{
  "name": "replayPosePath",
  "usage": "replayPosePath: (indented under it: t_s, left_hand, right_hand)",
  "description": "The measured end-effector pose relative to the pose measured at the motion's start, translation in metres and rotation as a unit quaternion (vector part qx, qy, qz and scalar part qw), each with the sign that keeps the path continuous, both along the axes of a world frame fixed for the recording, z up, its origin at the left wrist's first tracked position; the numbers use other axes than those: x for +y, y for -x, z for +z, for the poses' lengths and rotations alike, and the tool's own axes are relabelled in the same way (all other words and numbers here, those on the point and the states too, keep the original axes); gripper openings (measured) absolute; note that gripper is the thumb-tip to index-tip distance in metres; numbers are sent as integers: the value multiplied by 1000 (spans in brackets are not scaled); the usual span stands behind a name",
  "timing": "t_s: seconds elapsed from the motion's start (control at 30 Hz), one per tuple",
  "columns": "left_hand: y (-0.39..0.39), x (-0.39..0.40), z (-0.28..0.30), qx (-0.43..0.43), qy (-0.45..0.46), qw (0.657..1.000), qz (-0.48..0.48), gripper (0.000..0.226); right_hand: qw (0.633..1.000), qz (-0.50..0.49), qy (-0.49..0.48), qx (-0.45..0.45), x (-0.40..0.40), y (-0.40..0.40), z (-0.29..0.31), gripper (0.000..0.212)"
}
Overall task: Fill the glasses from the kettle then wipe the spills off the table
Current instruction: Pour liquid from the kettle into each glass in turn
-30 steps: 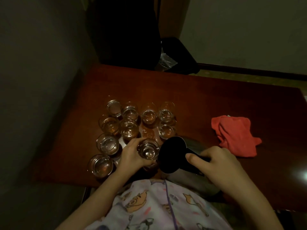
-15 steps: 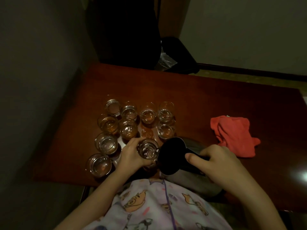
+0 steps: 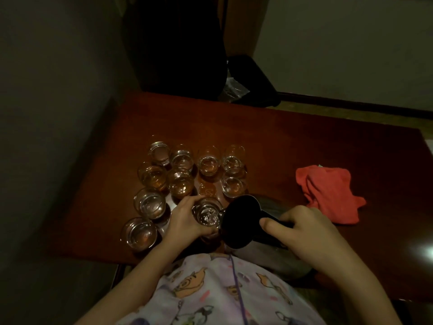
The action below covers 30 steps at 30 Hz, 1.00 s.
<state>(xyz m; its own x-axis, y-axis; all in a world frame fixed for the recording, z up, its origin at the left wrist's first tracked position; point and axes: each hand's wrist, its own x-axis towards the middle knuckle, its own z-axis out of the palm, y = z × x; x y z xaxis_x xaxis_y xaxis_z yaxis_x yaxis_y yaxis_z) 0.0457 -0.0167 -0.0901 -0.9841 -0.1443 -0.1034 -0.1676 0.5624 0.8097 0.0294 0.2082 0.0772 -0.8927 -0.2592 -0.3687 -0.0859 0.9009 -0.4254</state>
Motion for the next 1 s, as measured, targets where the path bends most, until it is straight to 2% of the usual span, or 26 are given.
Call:
replayPosePath:
  t_s: [0.53, 0.73, 1.0]
  left_hand:
    - [-1, 1, 1, 5, -2, 1000, 7, 79]
    - [0, 1, 2, 6, -2, 1000, 11, 79]
    - [0, 0, 2, -3, -3, 1000, 9, 82]
  right_hand:
    - [1000, 4, -13, -4, -2, -2, 2, 54]
    - [1000, 2, -13, 0, -3, -2, 1, 64]
    - [1000, -1, -16, -7, -4, -2, 1, 62]
